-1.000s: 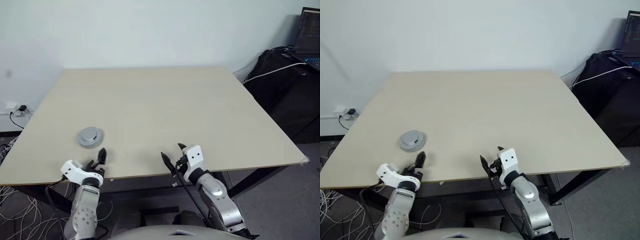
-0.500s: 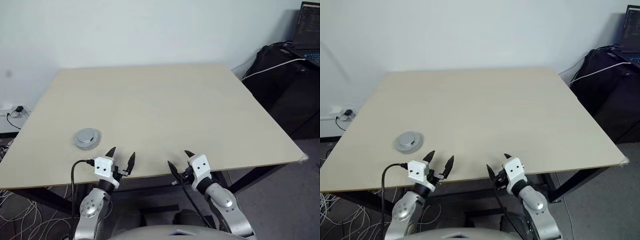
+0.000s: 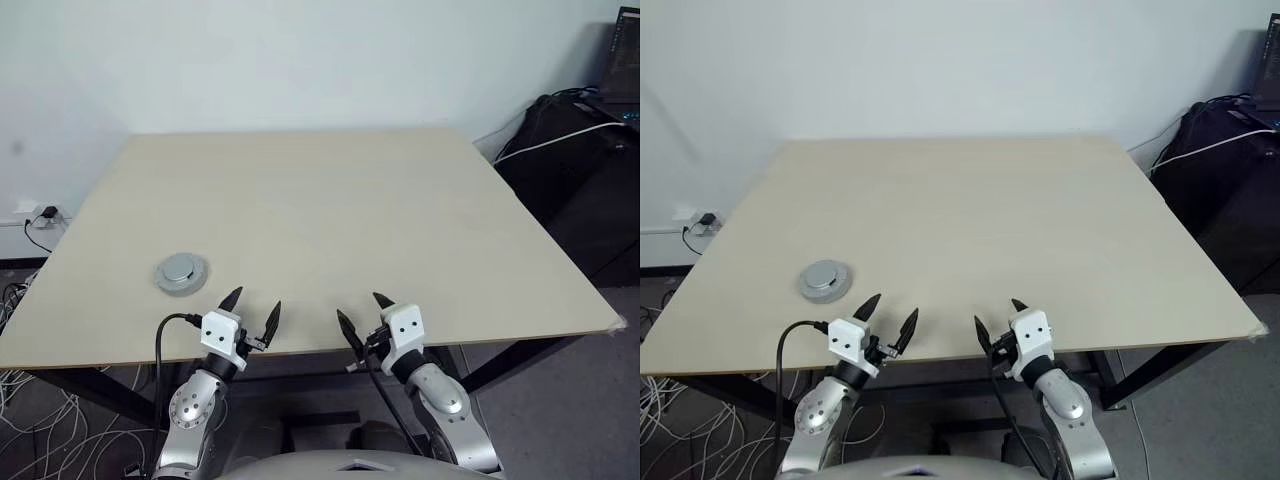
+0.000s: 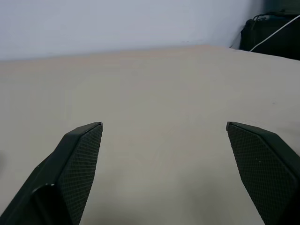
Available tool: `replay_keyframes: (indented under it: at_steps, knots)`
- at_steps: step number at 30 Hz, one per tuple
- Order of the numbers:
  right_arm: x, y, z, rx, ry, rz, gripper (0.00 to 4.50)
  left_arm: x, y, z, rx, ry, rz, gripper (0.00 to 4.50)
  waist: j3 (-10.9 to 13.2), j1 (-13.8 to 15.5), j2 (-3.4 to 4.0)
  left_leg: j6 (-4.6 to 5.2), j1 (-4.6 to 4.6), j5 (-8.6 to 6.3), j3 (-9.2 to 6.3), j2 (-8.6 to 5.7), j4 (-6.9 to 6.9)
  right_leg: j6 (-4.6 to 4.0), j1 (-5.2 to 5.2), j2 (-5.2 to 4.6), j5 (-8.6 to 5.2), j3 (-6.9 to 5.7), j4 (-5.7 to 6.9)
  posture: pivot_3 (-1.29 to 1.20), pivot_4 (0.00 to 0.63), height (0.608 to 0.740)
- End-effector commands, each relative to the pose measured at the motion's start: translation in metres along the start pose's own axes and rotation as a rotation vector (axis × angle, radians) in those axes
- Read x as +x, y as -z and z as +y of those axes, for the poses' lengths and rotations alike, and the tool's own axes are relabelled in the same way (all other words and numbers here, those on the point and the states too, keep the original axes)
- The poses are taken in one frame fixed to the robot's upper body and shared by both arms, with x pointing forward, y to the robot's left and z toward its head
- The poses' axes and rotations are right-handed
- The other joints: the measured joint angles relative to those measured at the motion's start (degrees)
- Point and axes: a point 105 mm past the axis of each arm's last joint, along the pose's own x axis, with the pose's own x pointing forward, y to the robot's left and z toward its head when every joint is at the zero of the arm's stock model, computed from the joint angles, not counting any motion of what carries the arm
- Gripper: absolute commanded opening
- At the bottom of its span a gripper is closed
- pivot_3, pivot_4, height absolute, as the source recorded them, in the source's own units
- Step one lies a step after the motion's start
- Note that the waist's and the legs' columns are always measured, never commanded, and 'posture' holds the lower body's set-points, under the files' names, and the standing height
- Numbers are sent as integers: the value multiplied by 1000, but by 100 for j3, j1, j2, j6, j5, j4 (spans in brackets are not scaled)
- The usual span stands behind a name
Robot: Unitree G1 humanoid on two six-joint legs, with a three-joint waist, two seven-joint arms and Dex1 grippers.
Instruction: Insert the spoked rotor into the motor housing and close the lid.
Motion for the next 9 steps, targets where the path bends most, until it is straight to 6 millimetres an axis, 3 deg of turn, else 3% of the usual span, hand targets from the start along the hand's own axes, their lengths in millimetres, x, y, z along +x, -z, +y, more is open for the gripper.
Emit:
replay_keyframes:
  at_steps: [1, 9]
  knots:
    - [1, -18, -5, -12, 42, -75, 4500, 8, -18, 0, -3, -7, -72, 4475, 0, 0, -1, 0, 0, 0, 0, 0, 1, 0, 1, 0, 0, 0, 0, 0, 0, 740]
    - [-2, -19, -8, 4, 95, -84, 4500, 1, -37, -15, -6, 7, -90, 4475, -1, -13, 0, 0, 4, 0, 0, 0, 2, 6, 8, 0, -4, 0, 0, 0, 0, 740]
